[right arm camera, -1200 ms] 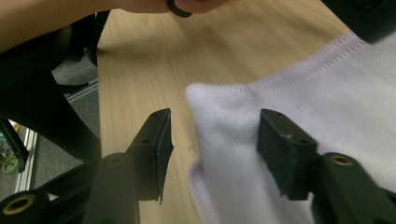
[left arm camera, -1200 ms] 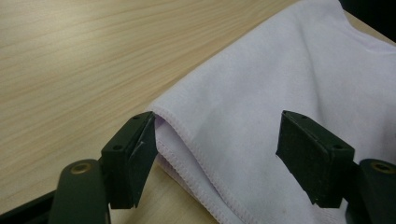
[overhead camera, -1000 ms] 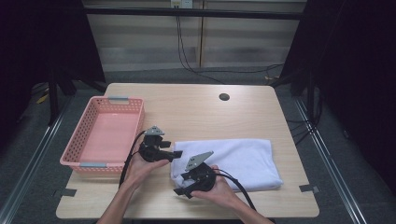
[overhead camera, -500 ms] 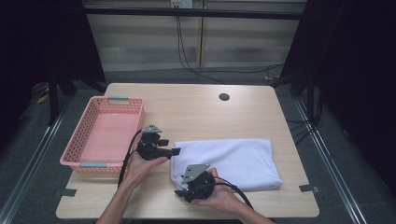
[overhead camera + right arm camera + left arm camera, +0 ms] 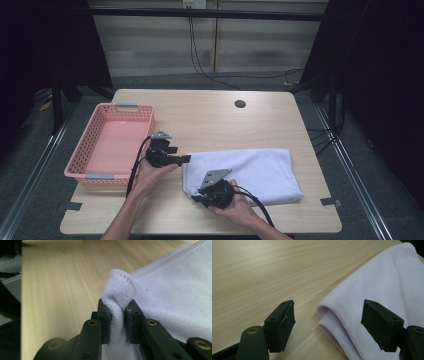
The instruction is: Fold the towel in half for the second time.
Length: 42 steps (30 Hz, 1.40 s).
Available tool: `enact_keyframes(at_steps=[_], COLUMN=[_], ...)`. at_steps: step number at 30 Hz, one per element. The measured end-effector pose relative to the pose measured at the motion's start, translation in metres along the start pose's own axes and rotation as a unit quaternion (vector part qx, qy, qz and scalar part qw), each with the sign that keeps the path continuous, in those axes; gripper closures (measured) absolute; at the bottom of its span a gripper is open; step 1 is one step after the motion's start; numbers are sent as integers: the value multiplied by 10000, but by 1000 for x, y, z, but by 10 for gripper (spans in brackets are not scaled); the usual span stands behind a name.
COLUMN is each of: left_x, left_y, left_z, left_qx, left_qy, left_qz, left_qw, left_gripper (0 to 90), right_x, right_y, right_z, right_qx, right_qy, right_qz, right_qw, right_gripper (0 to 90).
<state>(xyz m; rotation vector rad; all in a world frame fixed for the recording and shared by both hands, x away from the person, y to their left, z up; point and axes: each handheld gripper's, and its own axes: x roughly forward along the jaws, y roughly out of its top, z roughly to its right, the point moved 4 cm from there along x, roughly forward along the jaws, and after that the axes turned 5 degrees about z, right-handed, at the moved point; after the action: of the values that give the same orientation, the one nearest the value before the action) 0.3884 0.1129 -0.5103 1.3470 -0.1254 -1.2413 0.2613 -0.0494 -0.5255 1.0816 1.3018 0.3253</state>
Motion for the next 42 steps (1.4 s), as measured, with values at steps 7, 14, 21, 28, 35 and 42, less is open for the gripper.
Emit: enact_keyframes(at_steps=[7,14,21,28,35,42], left_x=[10,18,16,12,-4,-5], left_y=[-8,-13,-18,-6,19,33], left_z=[0,8,13,11,27,27], left_qx=[80,296,399,-110,-129,-288], left_qy=[-154,-381,-693,-835,-981,-1084], left_qz=[-305,-422,-488,-186,190,373], left_qw=[9994,9979,9956,9963,9949,9930], left_gripper=[310,456,737,800,802,804], right_x=[-7,-7,-8,-23,-36,-48], right_y=[-5,-4,-3,14,24,35], right_z=[-3,-1,1,7,9,8], right_qx=[51,54,171,222,378,418], right_qy=[78,148,230,222,239,226], right_qz=[20,3,11,311,548,684], right_qw=[10000,9999,9996,9990,9975,9965], right_gripper=[767,765,765,766,766,766])
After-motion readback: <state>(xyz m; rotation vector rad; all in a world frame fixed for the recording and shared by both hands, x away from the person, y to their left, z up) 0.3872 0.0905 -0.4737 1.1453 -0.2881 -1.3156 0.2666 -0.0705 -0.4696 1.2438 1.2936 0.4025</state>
